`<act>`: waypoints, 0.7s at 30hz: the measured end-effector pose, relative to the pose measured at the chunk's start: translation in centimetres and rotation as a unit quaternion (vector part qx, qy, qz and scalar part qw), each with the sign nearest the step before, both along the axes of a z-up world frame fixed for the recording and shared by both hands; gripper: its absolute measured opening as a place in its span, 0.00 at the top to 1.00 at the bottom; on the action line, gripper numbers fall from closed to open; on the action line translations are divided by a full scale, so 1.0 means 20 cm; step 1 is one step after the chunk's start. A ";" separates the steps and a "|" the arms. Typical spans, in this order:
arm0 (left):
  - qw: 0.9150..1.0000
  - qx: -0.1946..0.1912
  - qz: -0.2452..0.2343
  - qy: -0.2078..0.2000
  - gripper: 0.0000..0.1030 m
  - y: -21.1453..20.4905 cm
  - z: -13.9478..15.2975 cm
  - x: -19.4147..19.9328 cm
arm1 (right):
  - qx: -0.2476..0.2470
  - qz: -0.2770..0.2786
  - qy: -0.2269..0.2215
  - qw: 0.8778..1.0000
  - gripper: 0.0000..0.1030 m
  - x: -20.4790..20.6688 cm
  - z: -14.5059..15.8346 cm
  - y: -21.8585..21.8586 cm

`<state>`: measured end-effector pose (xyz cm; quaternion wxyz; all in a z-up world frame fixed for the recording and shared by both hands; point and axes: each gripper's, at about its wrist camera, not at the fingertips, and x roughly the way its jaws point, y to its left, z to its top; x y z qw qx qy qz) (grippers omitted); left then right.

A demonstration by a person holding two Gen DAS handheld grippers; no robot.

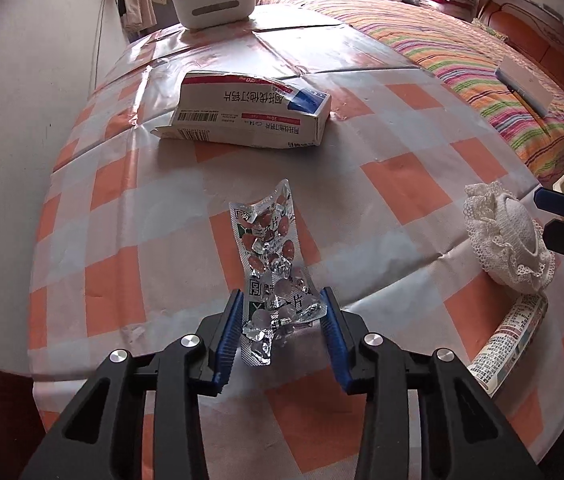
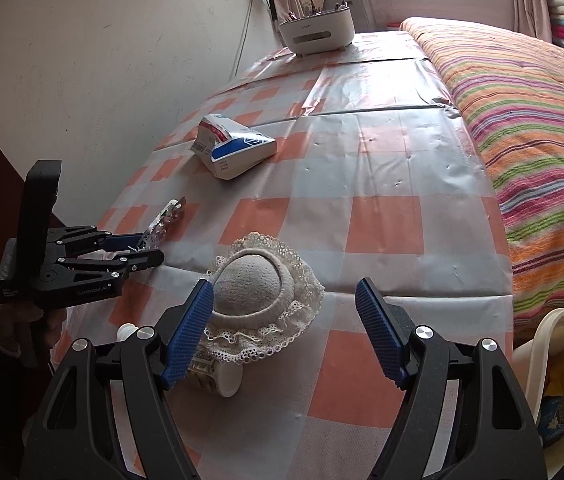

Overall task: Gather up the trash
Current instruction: 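Grasp the silver blister pack with the left tool while the right tool grasps the lace item, then carry the blister pack and lace item over to the cream bin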

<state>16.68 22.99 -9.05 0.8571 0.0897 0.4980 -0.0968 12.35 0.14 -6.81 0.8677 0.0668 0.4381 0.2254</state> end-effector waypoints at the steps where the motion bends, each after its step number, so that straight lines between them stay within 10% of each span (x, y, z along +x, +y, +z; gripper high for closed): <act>1: 1.000 -0.005 0.012 -0.007 0.64 0.00 0.00 -0.01 | 0.001 0.004 0.008 1.000 0.29 0.01 -0.01 0.01; 10: 0.995 -0.041 0.081 -0.044 0.66 0.03 0.02 -0.09 | 0.015 0.016 0.047 0.999 0.29 0.06 -0.08 0.08; 14: 0.993 -0.040 0.091 -0.068 0.66 0.01 0.05 -0.14 | 0.051 0.040 0.068 0.996 0.54 0.07 -0.10 0.10; 21: 0.989 -0.024 0.100 -0.104 0.66 -0.03 0.11 -0.22 | 0.035 0.029 0.035 0.998 0.57 0.03 -0.07 0.12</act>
